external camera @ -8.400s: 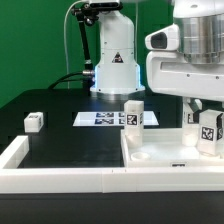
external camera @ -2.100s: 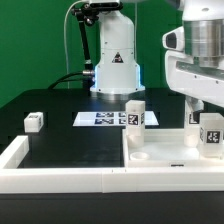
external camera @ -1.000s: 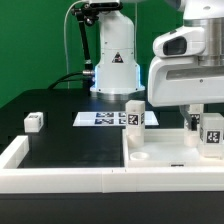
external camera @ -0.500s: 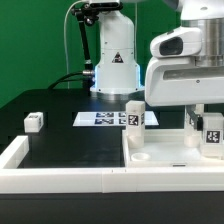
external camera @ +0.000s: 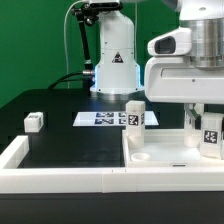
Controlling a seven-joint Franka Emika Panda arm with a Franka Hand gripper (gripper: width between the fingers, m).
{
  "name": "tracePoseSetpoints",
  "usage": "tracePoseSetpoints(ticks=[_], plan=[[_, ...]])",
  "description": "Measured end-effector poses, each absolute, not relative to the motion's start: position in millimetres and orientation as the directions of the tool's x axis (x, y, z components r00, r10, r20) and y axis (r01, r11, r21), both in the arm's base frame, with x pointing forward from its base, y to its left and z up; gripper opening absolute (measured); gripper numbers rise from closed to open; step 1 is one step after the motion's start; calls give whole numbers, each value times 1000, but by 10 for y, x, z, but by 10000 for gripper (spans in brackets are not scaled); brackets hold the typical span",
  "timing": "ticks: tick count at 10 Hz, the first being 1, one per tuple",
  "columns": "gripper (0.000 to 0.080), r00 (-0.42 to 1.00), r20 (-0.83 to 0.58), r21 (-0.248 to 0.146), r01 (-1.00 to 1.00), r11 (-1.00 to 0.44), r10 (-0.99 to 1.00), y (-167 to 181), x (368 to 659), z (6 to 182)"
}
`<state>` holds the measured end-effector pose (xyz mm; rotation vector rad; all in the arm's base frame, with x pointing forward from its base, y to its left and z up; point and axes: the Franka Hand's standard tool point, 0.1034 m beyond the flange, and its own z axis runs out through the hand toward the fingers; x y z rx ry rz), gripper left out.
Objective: Assemble square table
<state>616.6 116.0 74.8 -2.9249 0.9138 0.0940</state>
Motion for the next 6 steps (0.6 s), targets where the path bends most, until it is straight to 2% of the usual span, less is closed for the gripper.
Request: tracePoseSetpoints(ticks=[4,6], plan=[[294,549,-104,-22,-835,-549,-830,1157,6160,734],[294,336,-107,3,-941,-338,-936,1147,6161,735]])
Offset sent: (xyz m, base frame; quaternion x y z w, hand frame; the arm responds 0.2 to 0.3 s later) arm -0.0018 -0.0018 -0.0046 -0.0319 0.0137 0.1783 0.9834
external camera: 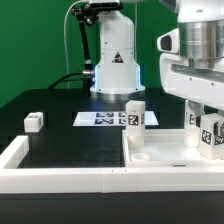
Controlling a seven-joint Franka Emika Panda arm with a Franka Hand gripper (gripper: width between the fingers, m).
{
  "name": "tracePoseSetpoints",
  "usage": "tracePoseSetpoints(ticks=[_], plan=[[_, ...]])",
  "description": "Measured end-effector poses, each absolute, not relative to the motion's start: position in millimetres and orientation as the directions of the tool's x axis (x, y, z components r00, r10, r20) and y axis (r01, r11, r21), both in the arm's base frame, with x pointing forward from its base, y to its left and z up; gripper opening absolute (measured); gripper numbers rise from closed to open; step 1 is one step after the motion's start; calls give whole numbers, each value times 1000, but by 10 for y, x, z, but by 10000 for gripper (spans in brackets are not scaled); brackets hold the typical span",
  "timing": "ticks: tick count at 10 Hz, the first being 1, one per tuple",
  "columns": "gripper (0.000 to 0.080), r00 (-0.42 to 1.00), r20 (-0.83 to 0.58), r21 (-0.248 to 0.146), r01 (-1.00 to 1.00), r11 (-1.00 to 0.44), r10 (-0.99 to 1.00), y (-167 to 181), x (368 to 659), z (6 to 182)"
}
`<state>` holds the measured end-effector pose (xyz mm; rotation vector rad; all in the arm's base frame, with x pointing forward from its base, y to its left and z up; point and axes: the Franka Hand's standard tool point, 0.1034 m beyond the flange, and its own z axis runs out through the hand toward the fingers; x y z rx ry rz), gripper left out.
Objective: Assemble square table
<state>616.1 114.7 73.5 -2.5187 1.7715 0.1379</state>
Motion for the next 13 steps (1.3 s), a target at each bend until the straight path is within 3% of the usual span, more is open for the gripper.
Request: tracePoseSetpoints(ticks=[4,6,7,8,9,13], plan=[[294,30,-108,33,-999,-34,-994,1139,6167,736],[294,-9,-106,38,-999,5,-994,1142,6166,735],[294,61,-110,29,-997,-65,-992,1153,6171,746],[540,115,-111,23,-993,-118,-987,1159,6171,749],[624,189,-114,15,-981,-191,-975,1180,6166,748],[649,602,-101,-50,-798,-600,-792,1247,6158,725]])
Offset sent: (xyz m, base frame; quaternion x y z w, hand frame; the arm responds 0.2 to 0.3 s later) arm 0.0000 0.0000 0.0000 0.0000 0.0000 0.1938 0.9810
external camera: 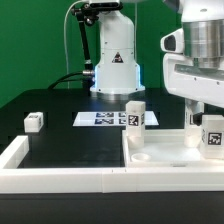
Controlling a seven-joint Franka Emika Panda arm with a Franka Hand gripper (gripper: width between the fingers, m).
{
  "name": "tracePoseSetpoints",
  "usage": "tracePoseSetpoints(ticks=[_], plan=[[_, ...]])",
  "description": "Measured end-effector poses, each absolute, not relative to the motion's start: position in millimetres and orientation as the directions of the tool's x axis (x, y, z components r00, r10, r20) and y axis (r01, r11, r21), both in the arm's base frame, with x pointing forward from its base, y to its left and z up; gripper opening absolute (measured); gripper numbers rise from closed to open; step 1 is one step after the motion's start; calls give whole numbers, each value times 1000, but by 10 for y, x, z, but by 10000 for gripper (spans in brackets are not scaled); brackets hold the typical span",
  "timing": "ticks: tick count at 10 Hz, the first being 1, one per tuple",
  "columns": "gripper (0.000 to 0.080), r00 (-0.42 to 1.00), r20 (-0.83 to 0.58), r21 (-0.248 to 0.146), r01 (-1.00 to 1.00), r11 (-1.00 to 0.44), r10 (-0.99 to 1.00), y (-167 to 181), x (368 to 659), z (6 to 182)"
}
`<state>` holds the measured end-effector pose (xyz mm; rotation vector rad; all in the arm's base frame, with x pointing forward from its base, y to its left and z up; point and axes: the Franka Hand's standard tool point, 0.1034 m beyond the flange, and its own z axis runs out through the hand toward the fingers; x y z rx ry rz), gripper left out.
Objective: Assemble square table
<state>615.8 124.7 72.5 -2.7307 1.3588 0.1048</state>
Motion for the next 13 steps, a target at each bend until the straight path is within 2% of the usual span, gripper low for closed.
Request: tracePoseSetpoints(ticks=[5,8,10,11,12,13], plan=[[649,876,-61,-81,-482,-872,-479,1221,6164,718],[649,965,-40,-91,-264,-960,-261,1171,6184,730],[649,976,-34,-93,-217,-972,-215,1170,6184,727],[522,976,-35,-92,-219,-971,-217,1167,6184,725],[522,976,-35,-92,-219,-971,-217,1167,6183,724],[346,975,-35,-92,-220,-971,-217,1166,6183,723]])
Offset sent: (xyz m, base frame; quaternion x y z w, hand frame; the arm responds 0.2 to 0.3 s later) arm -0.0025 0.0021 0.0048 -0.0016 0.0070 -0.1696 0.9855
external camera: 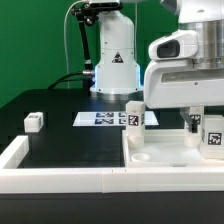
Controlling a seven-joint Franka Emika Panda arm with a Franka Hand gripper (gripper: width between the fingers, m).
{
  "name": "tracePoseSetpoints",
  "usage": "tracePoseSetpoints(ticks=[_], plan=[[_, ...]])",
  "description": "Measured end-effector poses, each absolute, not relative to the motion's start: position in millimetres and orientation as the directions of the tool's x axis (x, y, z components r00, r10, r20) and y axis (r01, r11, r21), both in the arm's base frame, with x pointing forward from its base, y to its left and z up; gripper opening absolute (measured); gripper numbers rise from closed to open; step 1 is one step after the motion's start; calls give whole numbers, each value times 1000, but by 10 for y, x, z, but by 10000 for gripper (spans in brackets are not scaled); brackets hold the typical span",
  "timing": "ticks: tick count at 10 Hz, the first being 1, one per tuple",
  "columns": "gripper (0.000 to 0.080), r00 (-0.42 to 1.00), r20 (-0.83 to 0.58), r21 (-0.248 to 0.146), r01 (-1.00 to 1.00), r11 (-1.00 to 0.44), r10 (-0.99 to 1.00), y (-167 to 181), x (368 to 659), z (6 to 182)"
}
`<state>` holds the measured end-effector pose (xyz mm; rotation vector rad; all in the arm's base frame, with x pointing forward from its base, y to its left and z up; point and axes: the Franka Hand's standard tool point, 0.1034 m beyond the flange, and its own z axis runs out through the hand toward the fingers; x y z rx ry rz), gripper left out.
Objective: Assemble square table
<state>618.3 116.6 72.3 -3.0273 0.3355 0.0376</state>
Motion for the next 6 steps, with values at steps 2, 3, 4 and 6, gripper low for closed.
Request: tracePoseSetpoints(ticks=[2,3,4,6], plan=[[290,969,-37,-91,-246,-965,-243,1158,6184,722],[290,966,-38,-91,-258,-962,-255,1157,6184,722],[290,944,-45,-88,-330,-940,-327,1155,6184,721],[290,876,-59,-79,-481,-873,-478,1148,6185,713]])
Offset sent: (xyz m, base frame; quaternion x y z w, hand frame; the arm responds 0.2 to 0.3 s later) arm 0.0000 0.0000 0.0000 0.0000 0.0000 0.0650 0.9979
